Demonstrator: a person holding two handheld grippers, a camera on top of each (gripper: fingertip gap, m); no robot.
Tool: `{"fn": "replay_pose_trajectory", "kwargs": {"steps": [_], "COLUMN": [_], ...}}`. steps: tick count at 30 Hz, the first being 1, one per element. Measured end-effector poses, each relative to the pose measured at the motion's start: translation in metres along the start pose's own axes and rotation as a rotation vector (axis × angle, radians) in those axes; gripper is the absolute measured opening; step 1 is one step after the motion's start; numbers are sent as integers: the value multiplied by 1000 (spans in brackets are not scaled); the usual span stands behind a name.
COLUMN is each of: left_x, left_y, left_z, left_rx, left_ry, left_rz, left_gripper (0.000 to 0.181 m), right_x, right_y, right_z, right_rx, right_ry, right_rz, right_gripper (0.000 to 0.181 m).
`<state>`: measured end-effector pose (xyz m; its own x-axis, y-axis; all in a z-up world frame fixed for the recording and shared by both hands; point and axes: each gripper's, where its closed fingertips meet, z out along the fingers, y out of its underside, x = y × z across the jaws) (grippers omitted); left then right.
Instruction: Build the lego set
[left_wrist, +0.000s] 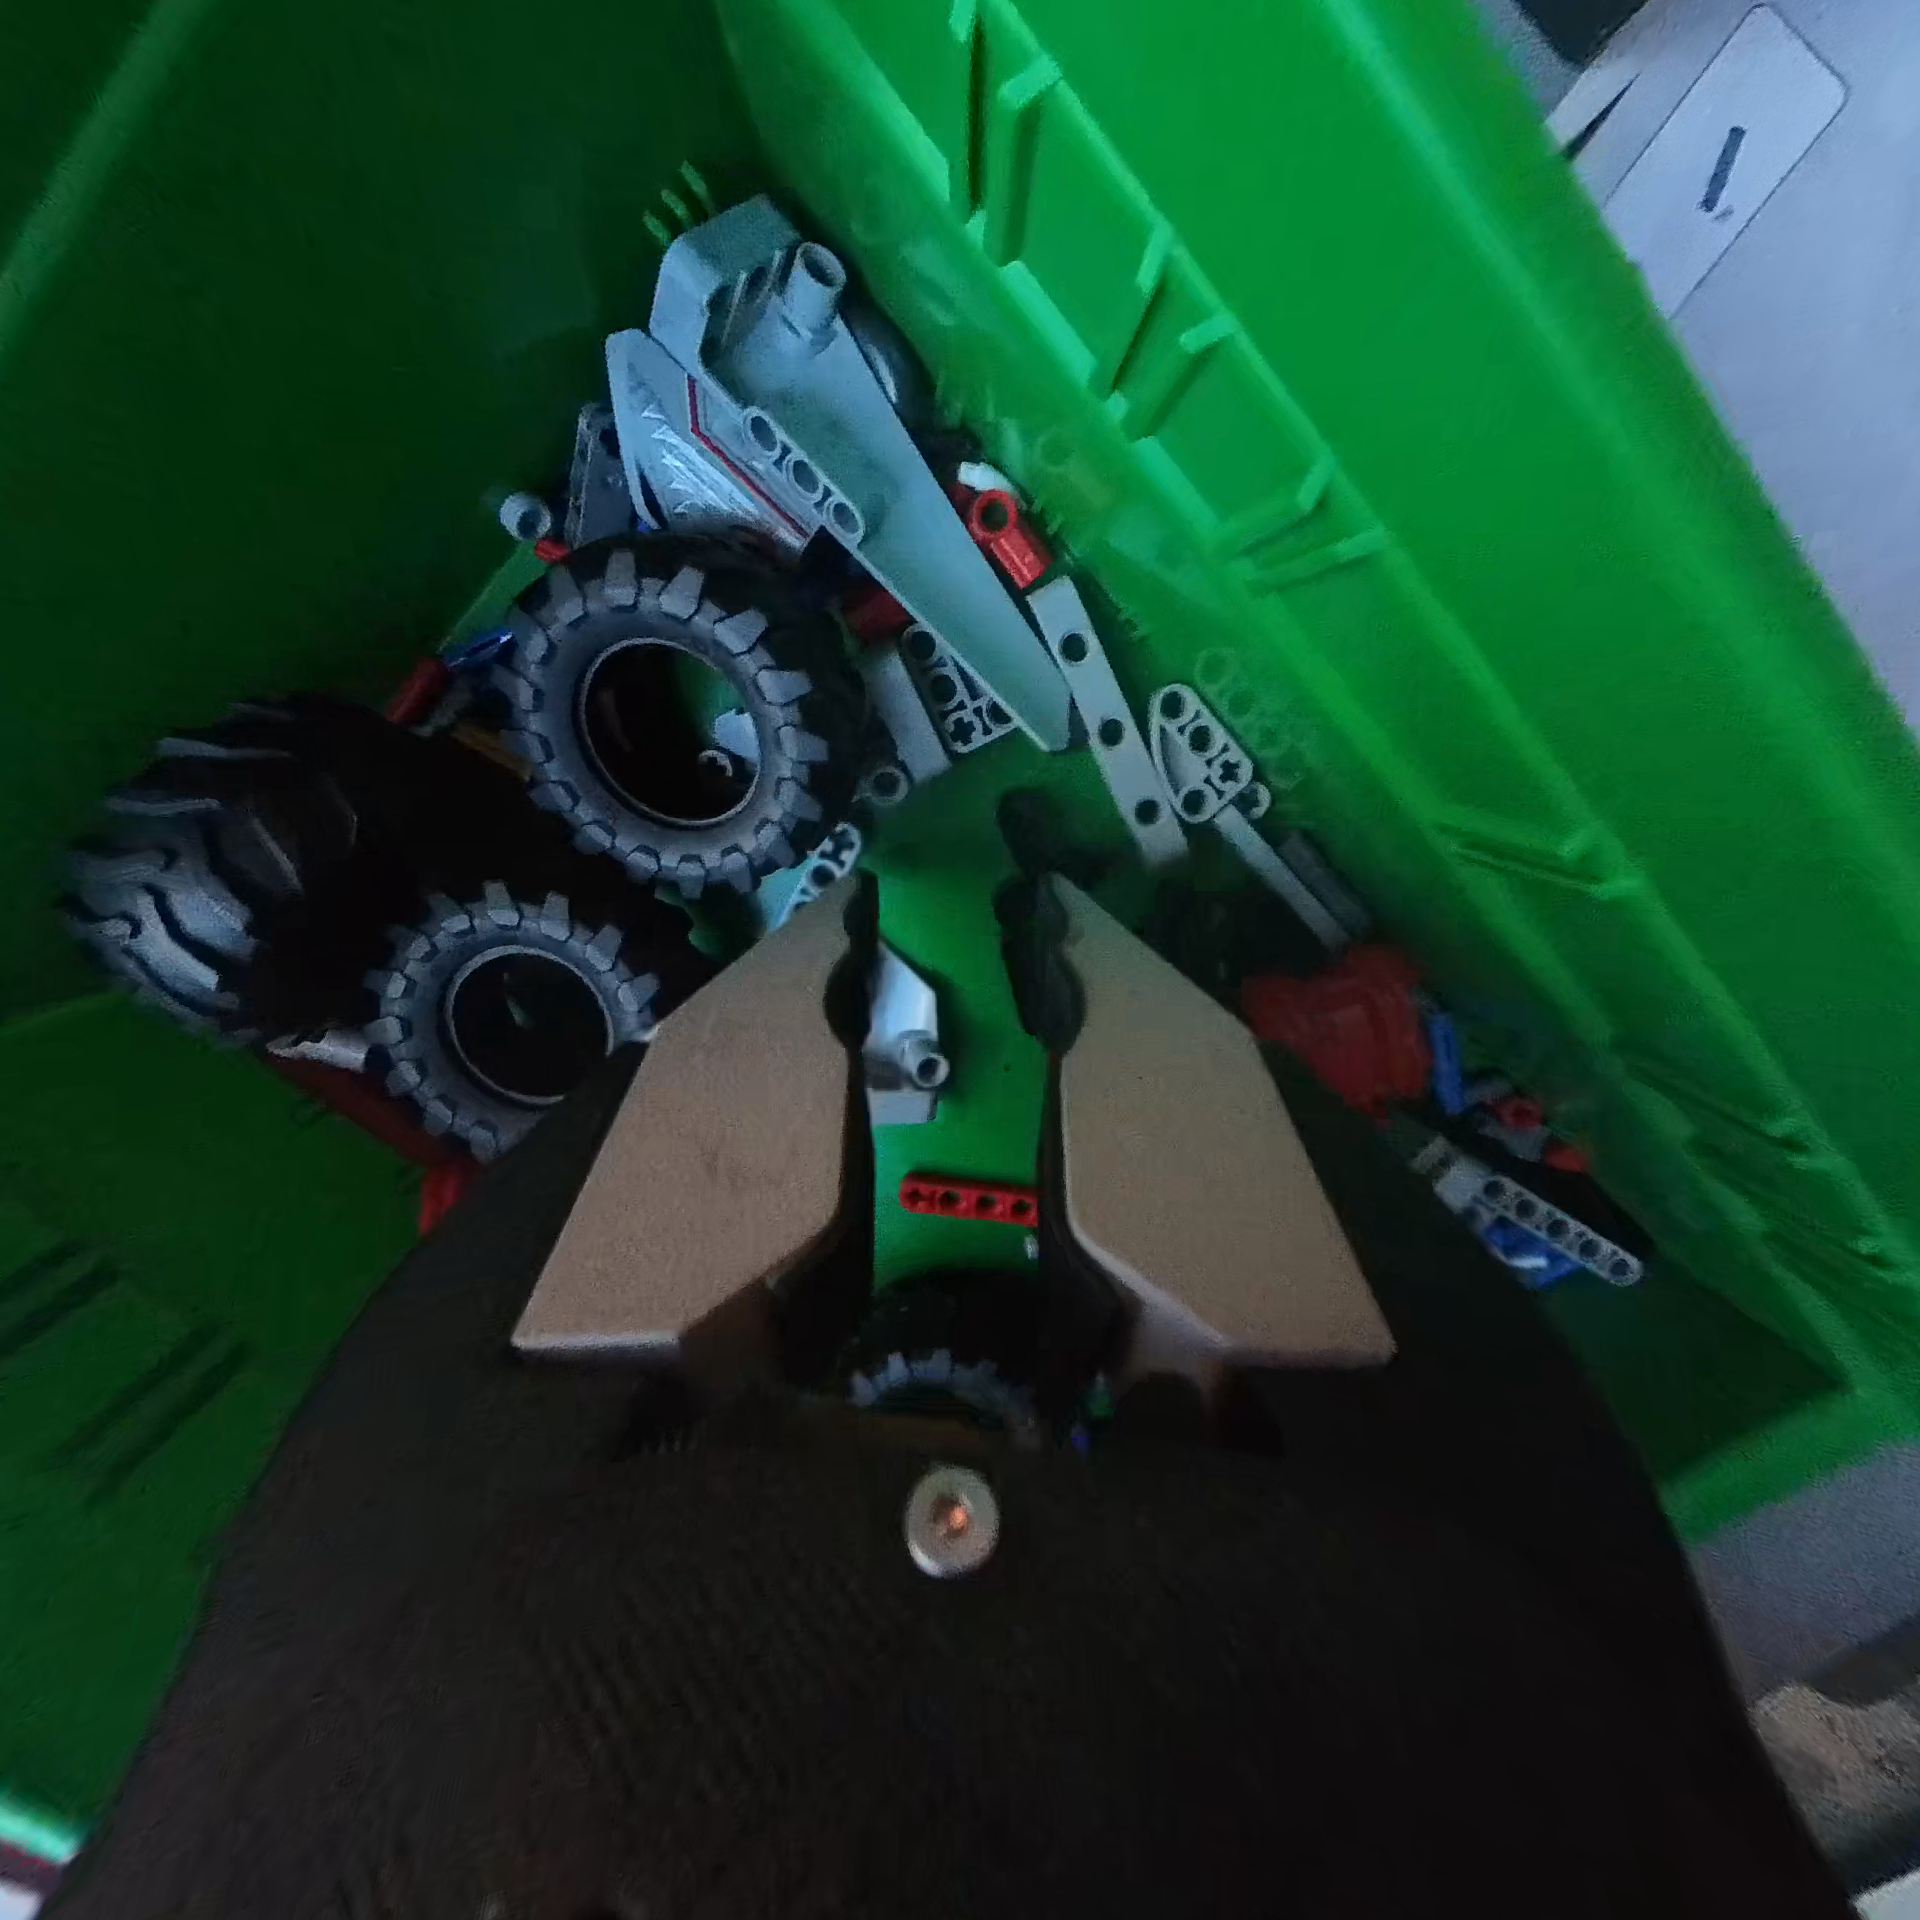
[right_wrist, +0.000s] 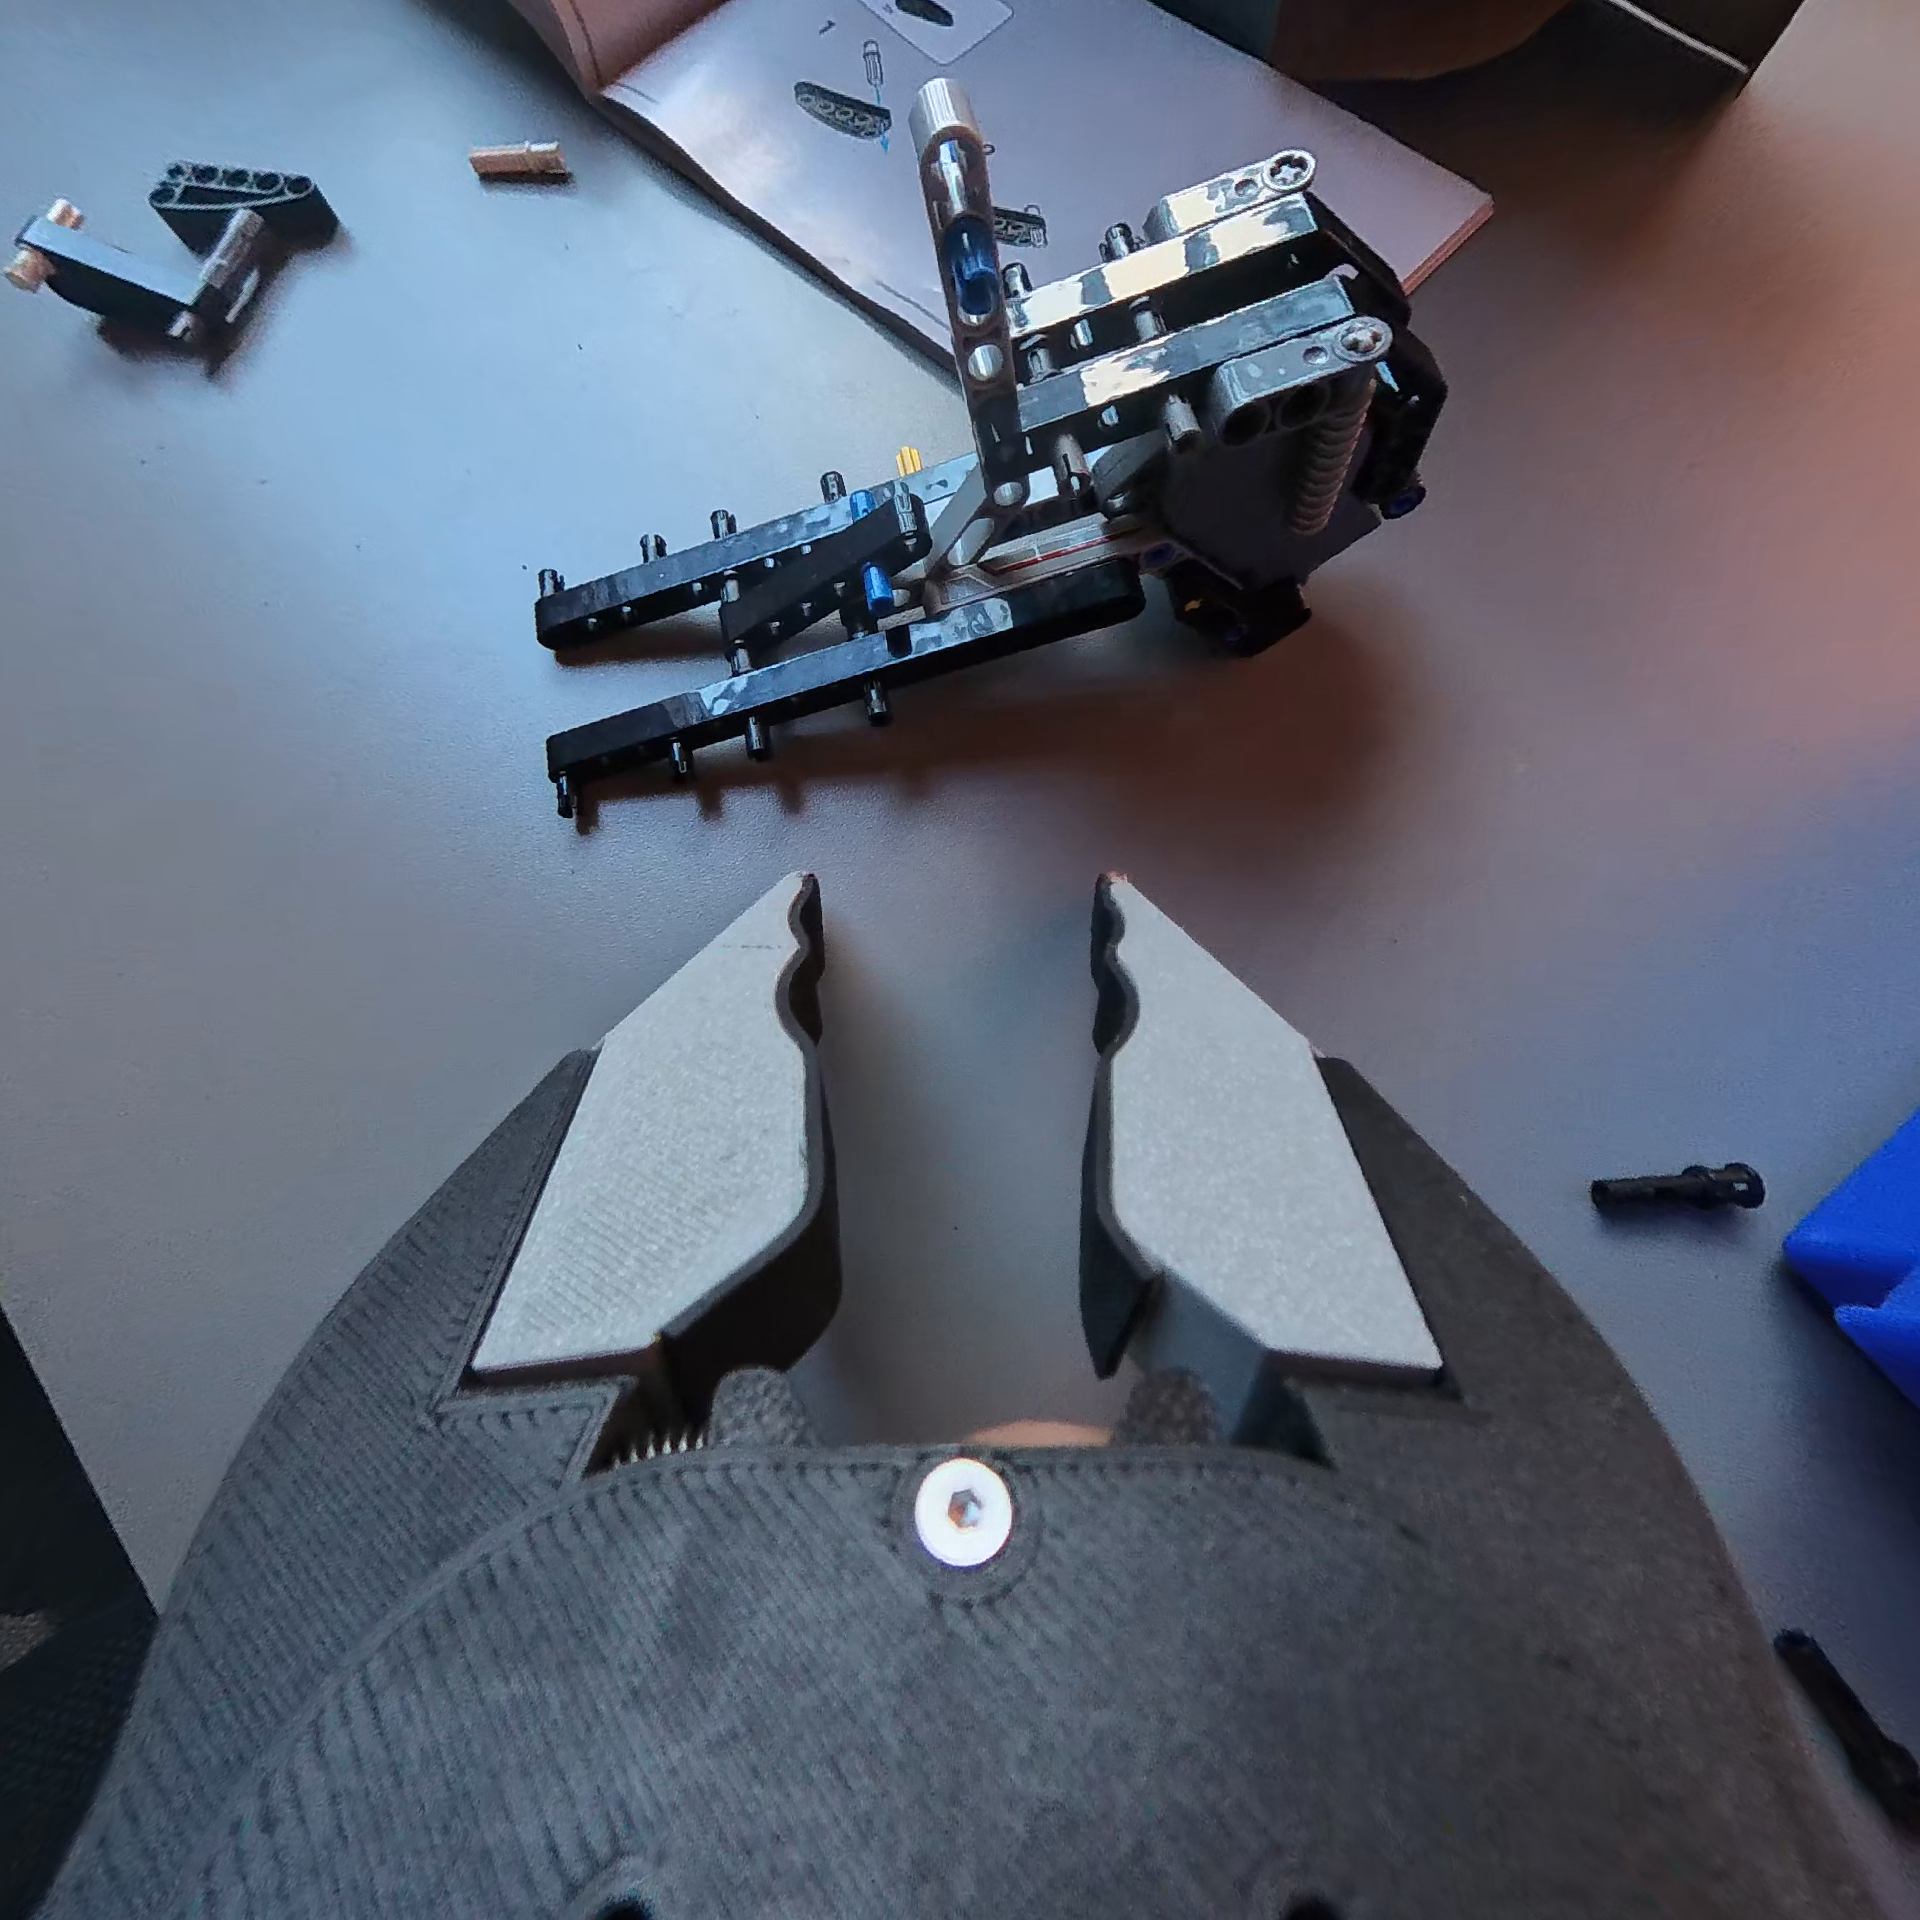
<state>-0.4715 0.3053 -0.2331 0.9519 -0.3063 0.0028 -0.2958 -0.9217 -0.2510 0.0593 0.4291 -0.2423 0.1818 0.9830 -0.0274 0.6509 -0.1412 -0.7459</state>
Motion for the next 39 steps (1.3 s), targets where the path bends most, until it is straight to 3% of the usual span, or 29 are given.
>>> {"fn": "replay_pose_trajectory", "kwargs": {"steps": [1,3,6,10,18,28,33,34,39], "left_x": [-4,-9,-1,-4,5,11,5,4,-1], "left_y": [3,8,0,3,-1,-9,3,-3,-7], "left_z": [-1,-3,-10,-3,-4,-9,6,5,-17], "left_rx": [-16,-33,26,-14,-8,7,-79,-40,7], "left_ry": [-18,-36,48,8,1,5,-44,-40,-55], "left_rz": [1,3,-36,-36,-18,-62,-42,-47,-49], "left_gripper": [28,28,27,25,0,17,14,5,5], "right_x": [0,0,-1,-1,-2,-5,-5,-5,-5], "right_y": [0,0,1,1,-1,-4,-4,-4,-5], "right_z": [0,0,1,1,-1,-4,-4,-4,-5], "right_rx": [-1,-3,-6,-5,8,39,38,37,42], "right_ry": [-2,-5,-10,-5,-2,-5,-4,-4,-2], "right_rz": [1,3,5,0,-17,-42,-43,-42,-46], "right_gripper": [49,49,49,48,48,48,48,48,47]}}
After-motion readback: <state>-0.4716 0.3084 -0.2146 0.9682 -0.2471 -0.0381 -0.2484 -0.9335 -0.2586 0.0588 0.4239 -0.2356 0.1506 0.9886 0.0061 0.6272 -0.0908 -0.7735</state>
